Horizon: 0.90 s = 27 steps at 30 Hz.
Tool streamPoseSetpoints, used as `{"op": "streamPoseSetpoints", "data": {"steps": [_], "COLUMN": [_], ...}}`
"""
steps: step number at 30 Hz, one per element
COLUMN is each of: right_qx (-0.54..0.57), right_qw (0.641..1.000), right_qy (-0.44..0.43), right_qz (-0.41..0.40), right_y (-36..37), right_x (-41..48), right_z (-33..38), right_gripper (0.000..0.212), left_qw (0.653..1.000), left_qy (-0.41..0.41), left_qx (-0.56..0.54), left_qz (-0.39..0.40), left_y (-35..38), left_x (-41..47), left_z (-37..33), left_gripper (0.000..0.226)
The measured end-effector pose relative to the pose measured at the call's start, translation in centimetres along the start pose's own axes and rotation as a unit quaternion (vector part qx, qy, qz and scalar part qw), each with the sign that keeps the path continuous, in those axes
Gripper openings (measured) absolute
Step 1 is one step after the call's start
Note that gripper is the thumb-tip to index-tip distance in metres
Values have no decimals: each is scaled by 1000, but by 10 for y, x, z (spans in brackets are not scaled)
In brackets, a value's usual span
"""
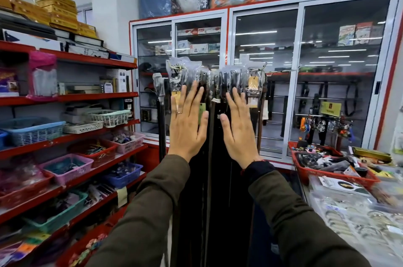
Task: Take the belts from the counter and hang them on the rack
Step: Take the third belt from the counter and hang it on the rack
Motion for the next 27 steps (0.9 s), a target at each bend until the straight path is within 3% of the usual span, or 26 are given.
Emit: {"op": "streamPoseSetpoints", "data": {"steps": [5, 11, 20, 27], "right_qx": [42, -13, -74, -72], "right_qw": [998, 991, 986, 985], "right_qy": [-36, -82, -24, -15], "right_qz": [43, 109, 146, 156], "right_y": [35, 73, 92, 83], "right_x": [8, 15, 23, 17], "right_z": [45, 74, 59, 67], "right_gripper": [55, 57, 61, 60], "left_qw": [999, 995, 984, 985], "left_qy": [-34, -33, -37, -51], "left_qx": [-34, -55, -75, -94], "left_qz": [9, 80, 158, 137], "left_y": [-32, -39, -11, -8], "left_x": [-10, -10, 1, -4], "left_z": [47, 79, 94, 89], "left_gripper": [59, 61, 62, 60]}}
Point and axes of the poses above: each hand's wrist, its own x-axis towards the middle knuckle, its own y-axis out of the palm, z = x × y, the point moved 6 cm from there along x, towards the middle knuckle, and after that the axes turned 11 degrees about -x, right-handed, at the moved point
